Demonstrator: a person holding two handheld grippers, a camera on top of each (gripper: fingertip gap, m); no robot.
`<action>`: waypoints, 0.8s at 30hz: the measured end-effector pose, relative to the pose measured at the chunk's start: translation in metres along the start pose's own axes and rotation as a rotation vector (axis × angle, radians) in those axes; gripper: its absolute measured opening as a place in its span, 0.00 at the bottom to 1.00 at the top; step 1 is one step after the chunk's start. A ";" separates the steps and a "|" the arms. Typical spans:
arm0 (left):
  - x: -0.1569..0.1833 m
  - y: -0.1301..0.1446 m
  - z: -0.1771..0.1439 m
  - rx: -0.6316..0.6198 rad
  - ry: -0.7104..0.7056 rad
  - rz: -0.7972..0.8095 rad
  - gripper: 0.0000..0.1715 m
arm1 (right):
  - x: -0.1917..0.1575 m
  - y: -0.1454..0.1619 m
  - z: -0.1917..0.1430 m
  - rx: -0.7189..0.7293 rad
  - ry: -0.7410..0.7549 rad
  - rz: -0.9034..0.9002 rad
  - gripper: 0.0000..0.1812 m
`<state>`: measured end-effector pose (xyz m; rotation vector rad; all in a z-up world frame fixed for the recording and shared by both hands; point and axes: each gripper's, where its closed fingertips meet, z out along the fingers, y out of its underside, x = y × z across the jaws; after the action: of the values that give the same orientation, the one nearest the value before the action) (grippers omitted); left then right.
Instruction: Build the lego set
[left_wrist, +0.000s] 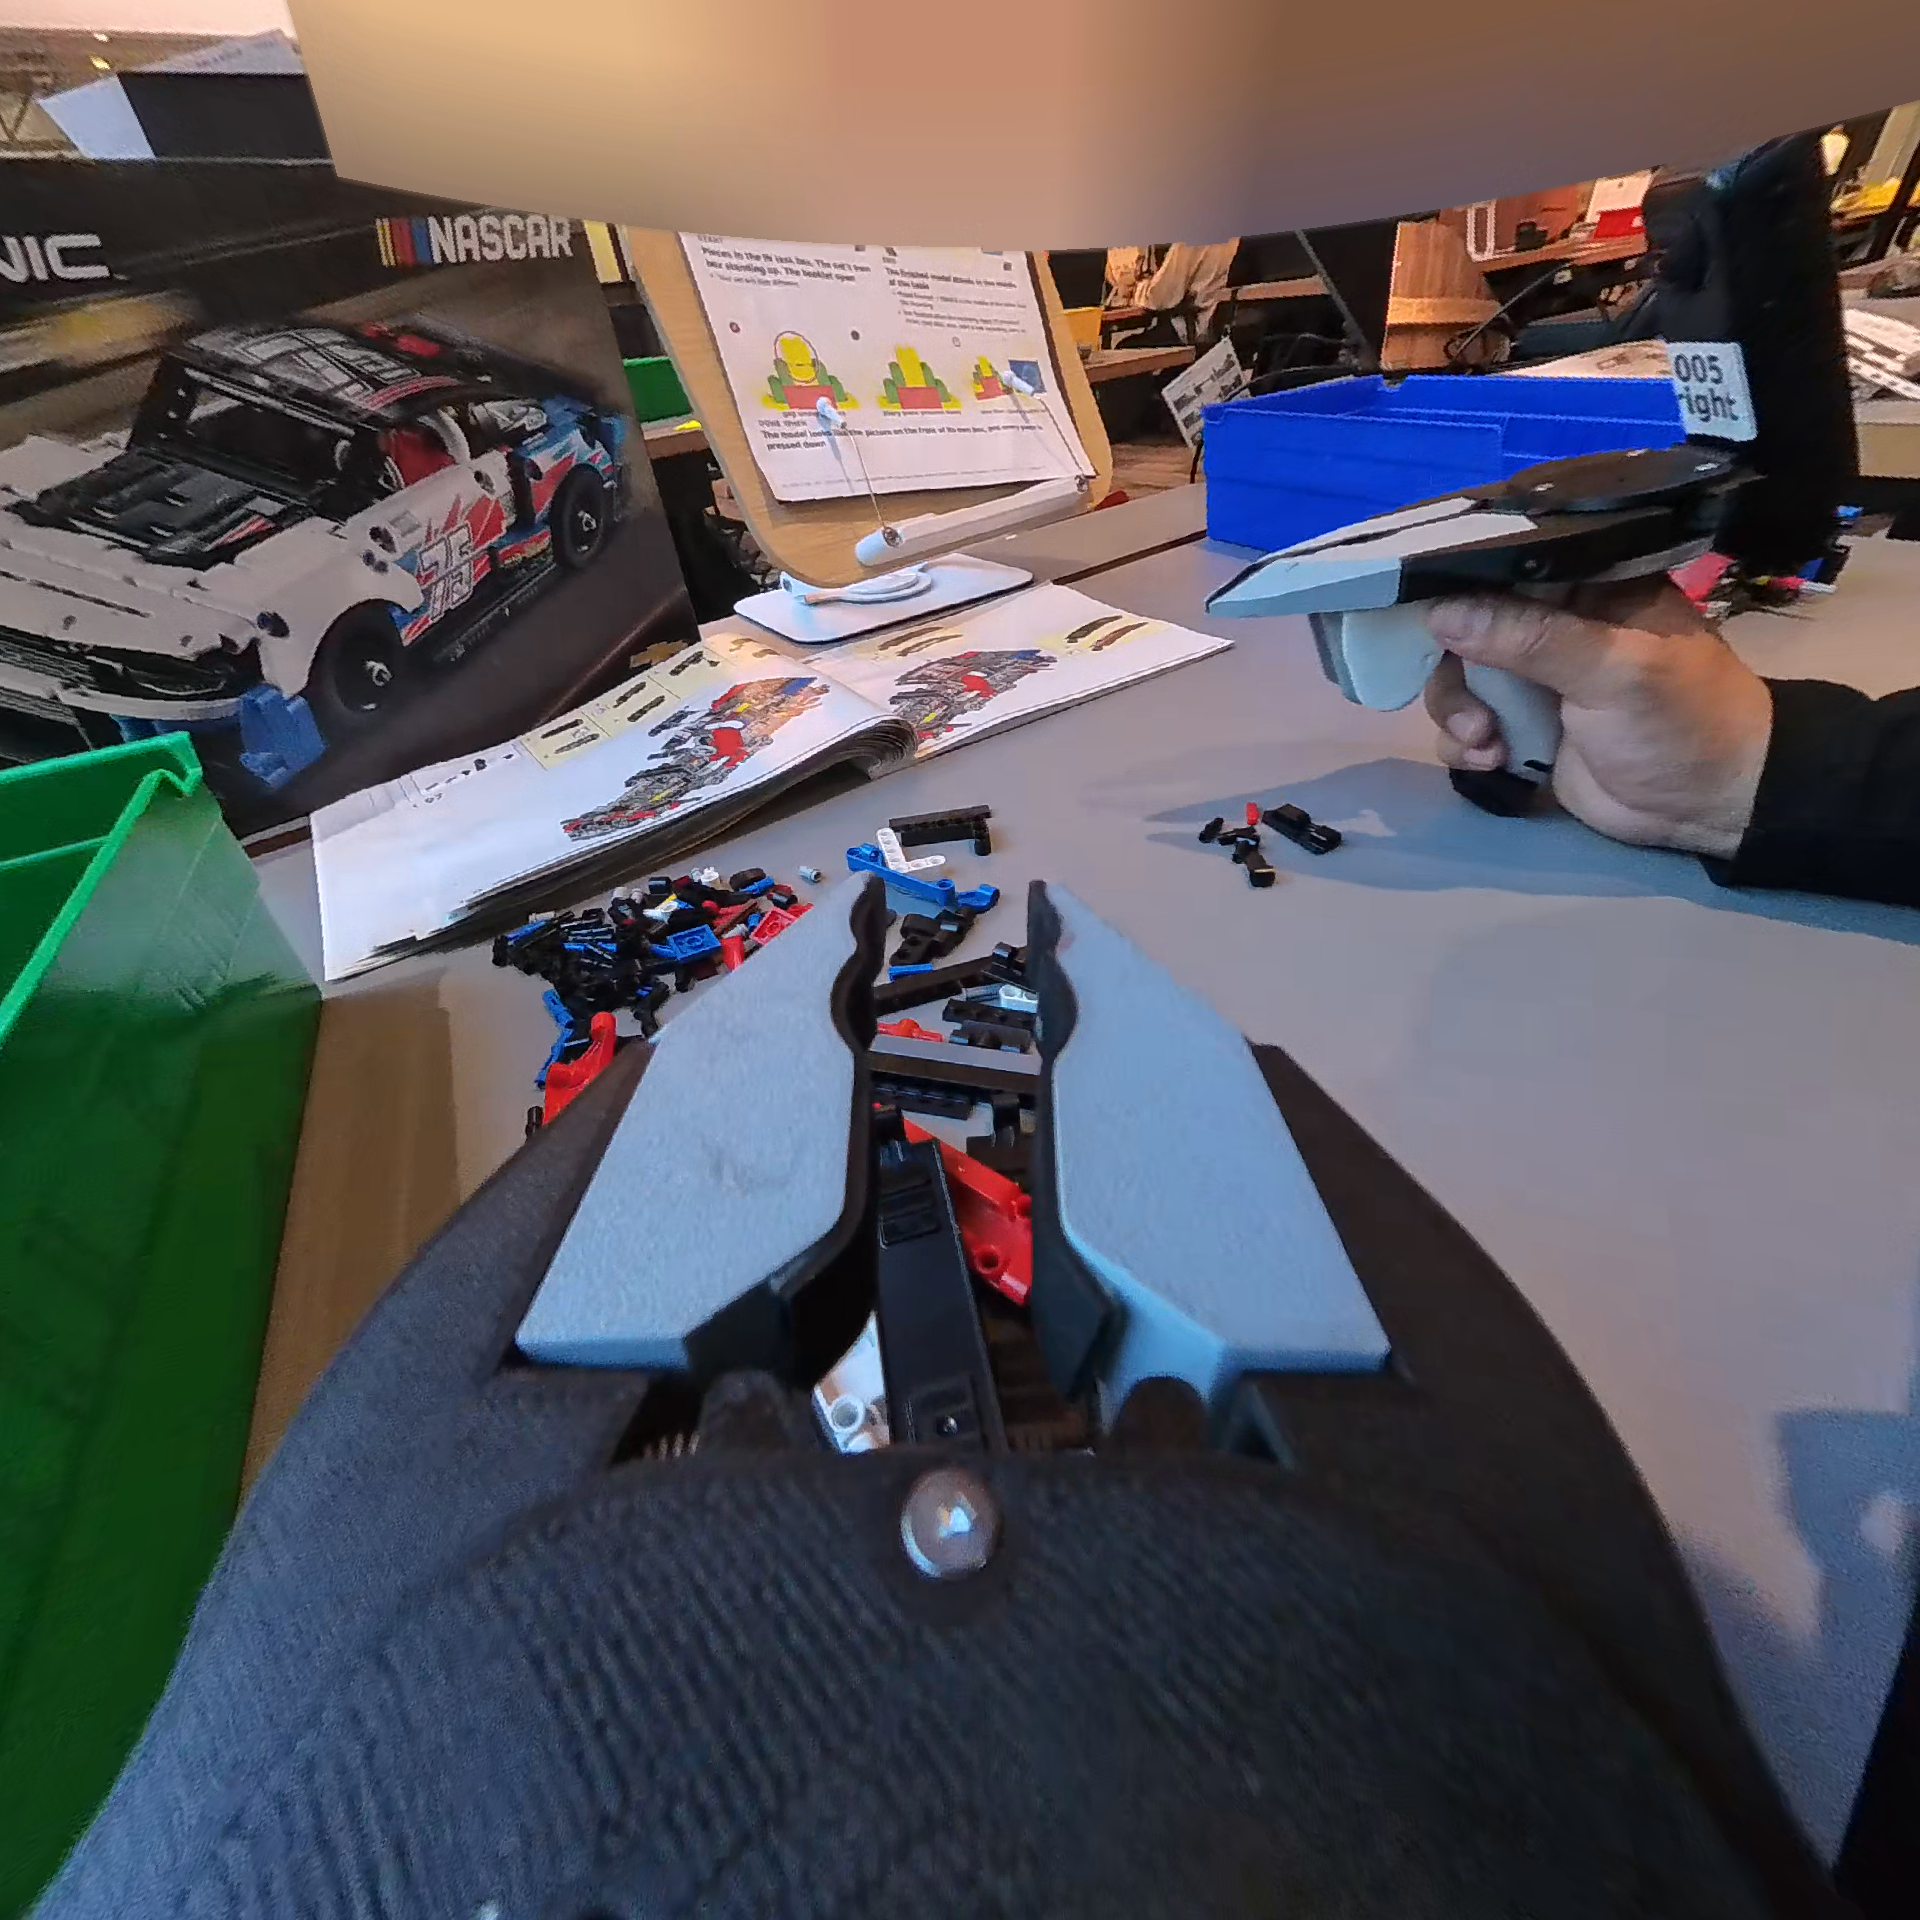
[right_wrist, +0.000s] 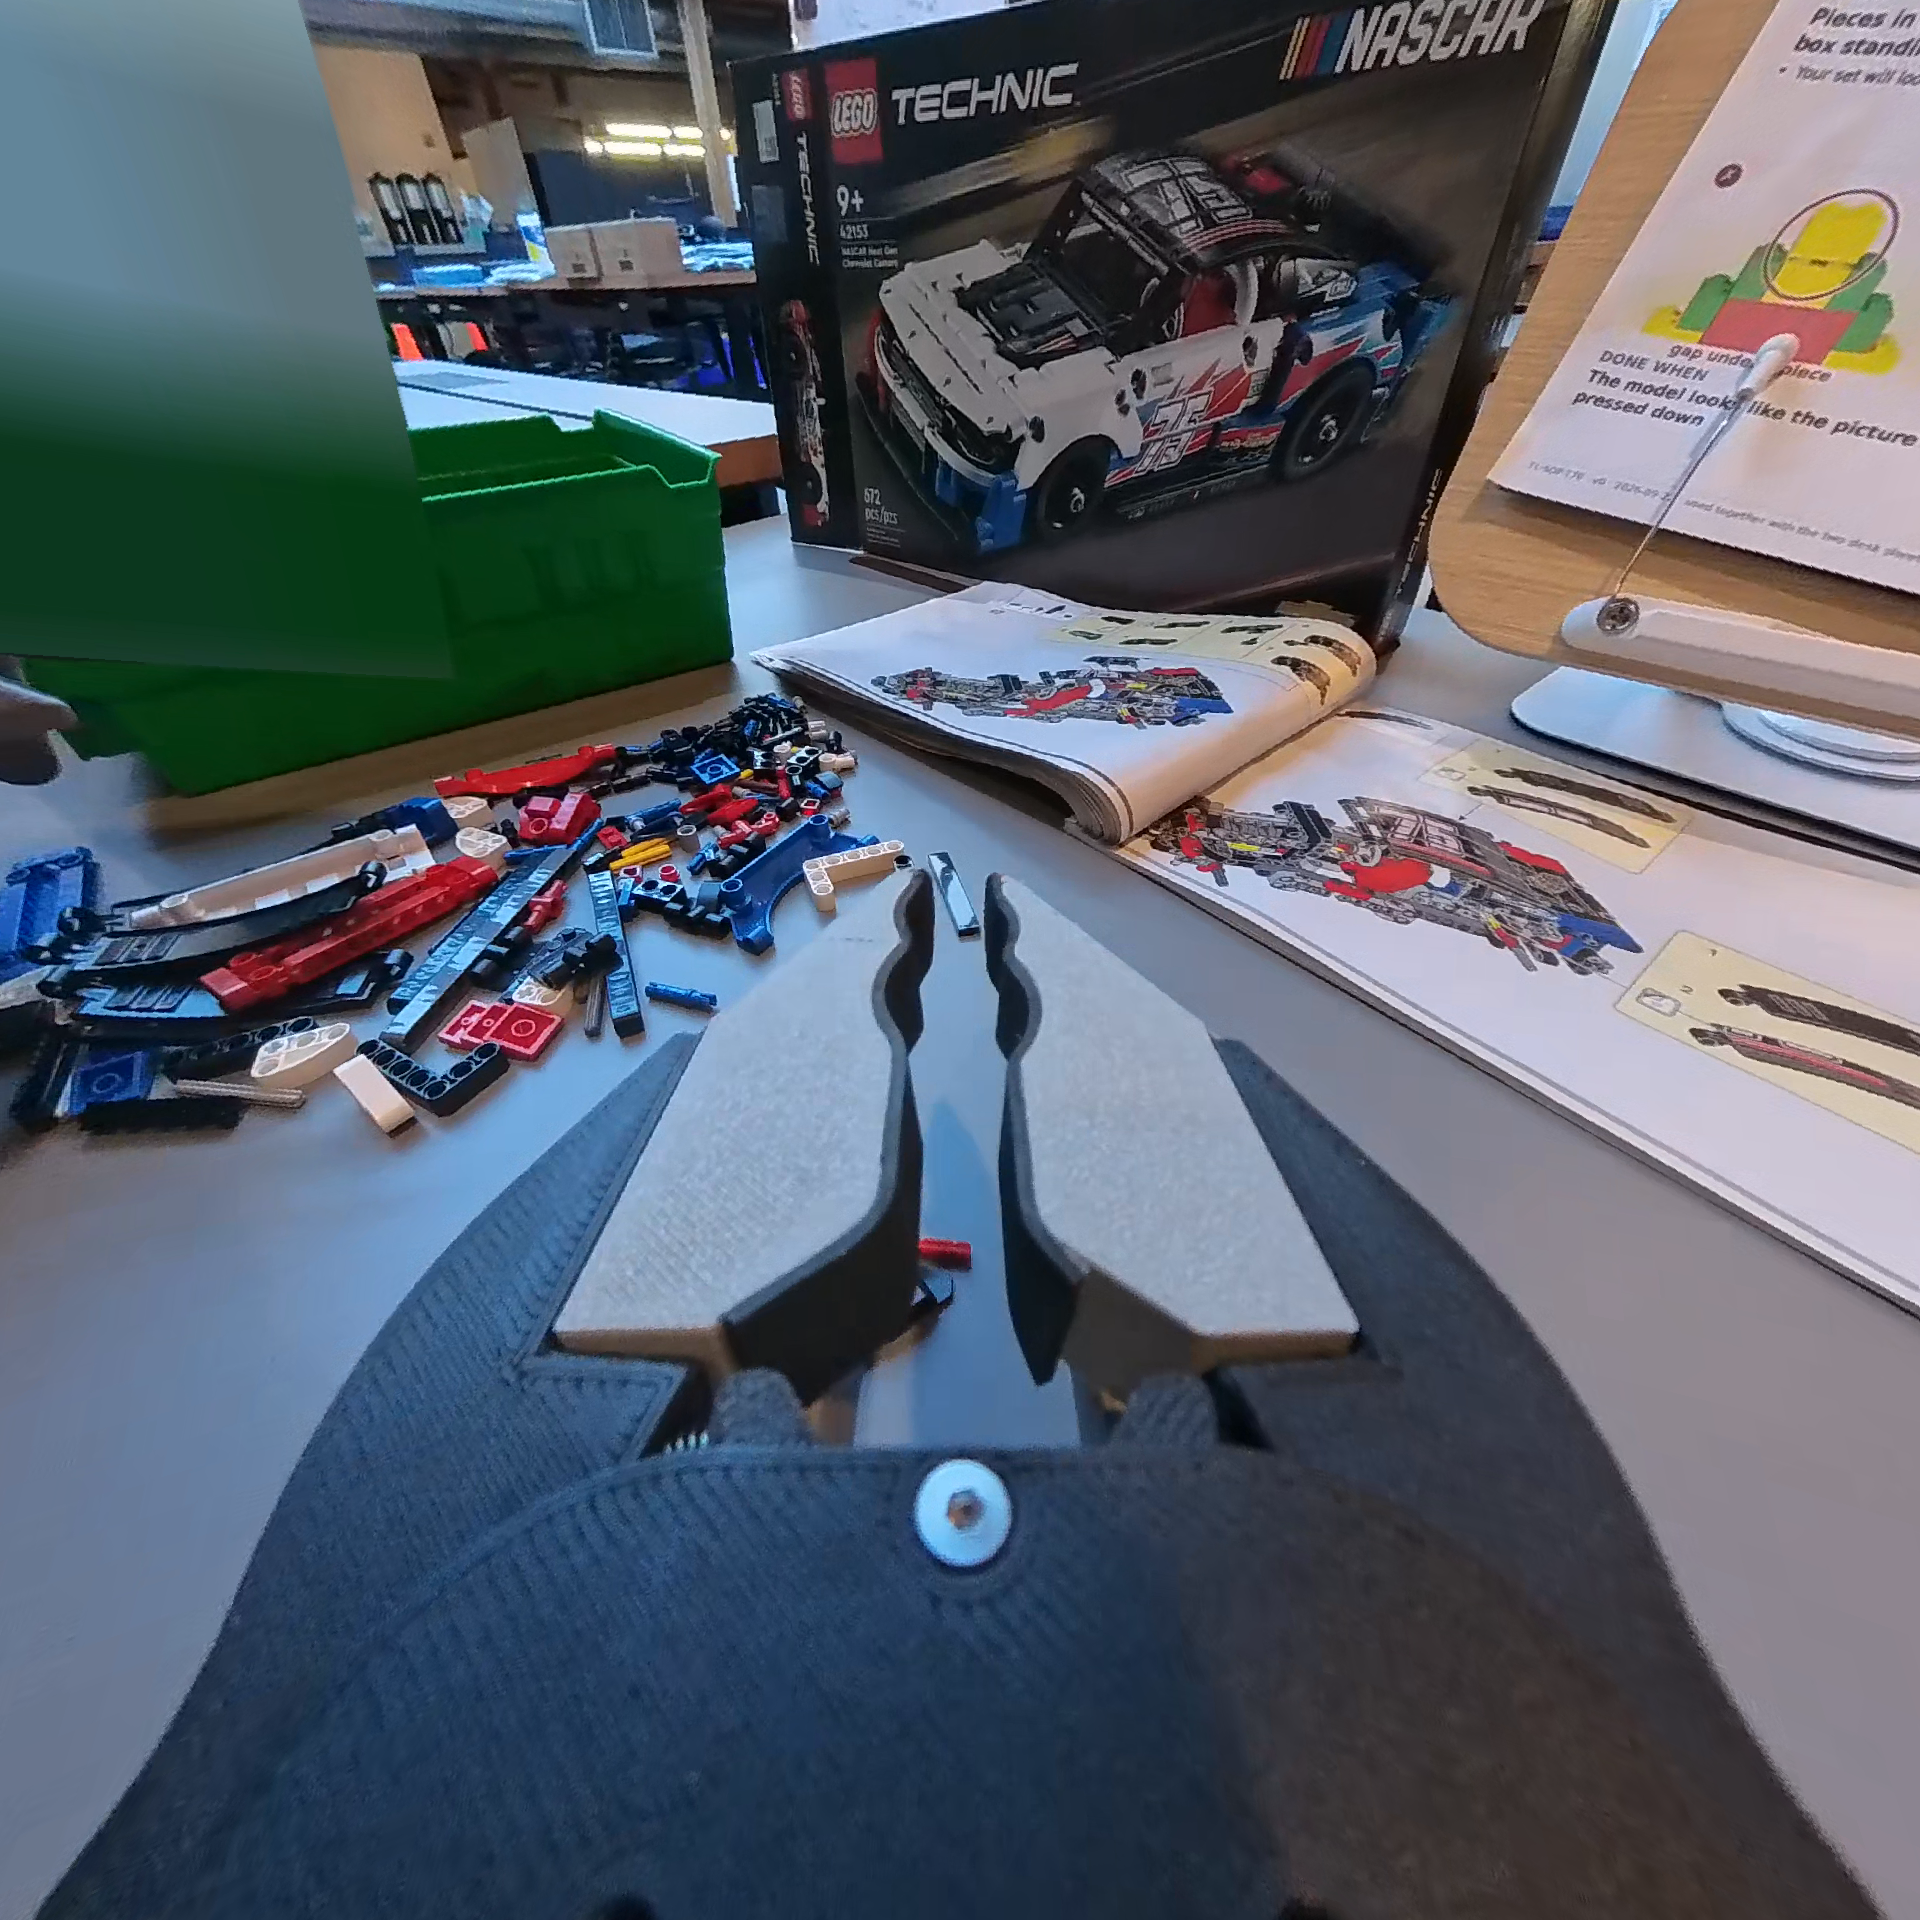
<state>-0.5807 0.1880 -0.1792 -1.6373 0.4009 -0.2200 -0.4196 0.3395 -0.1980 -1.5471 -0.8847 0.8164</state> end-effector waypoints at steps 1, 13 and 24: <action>0.000 0.000 0.000 0.001 -0.001 -0.001 0.14 | 0.000 0.000 0.000 -0.001 -0.001 -0.001 0.03; -0.002 -0.002 -0.001 0.008 -0.032 0.029 0.14 | -0.001 0.005 0.003 -0.039 -0.021 0.019 0.05; -0.017 -0.025 0.003 -0.001 -0.075 0.026 0.14 | -0.002 0.005 0.002 -0.039 -0.030 0.043 0.07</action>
<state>-0.5925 0.1991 -0.1537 -1.6351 0.3650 -0.1388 -0.4216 0.3382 -0.2032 -1.5966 -0.8966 0.8601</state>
